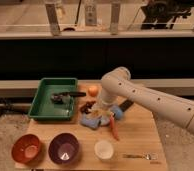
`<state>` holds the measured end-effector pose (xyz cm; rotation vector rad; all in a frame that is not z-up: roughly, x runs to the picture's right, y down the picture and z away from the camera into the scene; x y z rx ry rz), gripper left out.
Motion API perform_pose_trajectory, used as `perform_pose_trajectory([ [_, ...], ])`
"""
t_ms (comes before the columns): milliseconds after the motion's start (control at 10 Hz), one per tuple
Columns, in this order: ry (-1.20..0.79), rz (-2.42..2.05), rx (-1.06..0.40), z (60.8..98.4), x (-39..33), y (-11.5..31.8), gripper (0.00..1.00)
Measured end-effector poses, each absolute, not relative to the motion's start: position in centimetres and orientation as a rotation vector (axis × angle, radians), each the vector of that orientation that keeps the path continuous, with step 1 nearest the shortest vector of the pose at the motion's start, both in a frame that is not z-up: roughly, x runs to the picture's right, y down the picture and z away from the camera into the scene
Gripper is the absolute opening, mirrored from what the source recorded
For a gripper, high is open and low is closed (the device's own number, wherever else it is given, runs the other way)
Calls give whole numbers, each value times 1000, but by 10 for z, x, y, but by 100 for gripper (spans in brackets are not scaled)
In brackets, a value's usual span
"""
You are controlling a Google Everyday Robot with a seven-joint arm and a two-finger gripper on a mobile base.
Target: Place banana in purple bowl
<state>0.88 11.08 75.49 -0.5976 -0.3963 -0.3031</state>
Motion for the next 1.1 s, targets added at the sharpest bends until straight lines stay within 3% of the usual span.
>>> perform_pose_trajectory([
  [200, -460, -395, -608, 747, -23, 117, 0],
  [700, -631, -657, -627, 704, -85, 172, 0],
  [1100, -714, -801, -617, 686, -104, 190, 0],
])
